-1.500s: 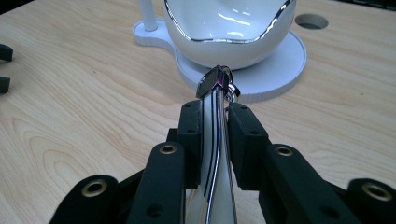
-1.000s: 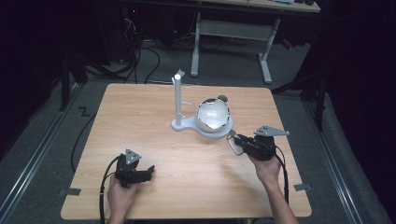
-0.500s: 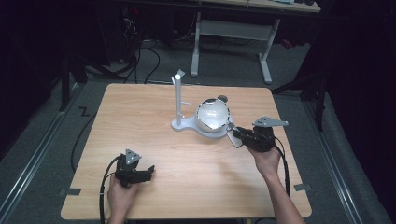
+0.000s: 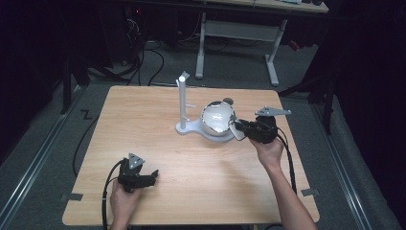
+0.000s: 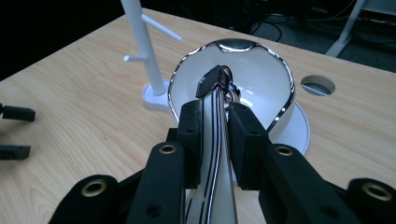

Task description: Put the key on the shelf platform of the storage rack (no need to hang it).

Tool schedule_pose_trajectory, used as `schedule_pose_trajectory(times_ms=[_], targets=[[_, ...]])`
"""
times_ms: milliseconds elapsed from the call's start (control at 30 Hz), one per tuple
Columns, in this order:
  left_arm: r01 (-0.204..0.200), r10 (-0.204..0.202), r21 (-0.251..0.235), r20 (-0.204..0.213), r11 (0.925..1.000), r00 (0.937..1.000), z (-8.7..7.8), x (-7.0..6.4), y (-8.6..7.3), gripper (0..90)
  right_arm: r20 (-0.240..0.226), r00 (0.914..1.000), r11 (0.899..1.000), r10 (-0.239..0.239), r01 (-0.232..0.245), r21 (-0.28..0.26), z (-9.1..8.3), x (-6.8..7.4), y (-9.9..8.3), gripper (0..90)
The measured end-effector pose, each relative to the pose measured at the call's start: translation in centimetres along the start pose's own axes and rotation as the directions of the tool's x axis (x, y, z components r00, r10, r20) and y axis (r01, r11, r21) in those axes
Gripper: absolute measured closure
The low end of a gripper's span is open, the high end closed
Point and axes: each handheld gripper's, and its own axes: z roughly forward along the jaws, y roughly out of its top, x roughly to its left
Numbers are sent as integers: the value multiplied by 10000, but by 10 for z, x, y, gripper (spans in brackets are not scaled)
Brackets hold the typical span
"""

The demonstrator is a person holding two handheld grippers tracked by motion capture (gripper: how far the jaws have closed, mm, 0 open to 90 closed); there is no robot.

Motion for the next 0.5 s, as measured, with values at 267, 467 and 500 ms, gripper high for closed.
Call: schedule_pose_trajectory(times_ms=[267,467,500], targets=[[21,-21,-32,-17,10000,10000,0,0,0,168,-27,9999,9999,-111,111,-20,16,-2,18,763],[59,-60,-58,-42,10000,10000,1,0,0,169,-161,9998,9987,-107,115,491,43,-4,15,763],[75,-76,-64,-49,10000,10000,1,0,0,169,-140,9997,9981,-214,222,566,47,-5,16,763]])
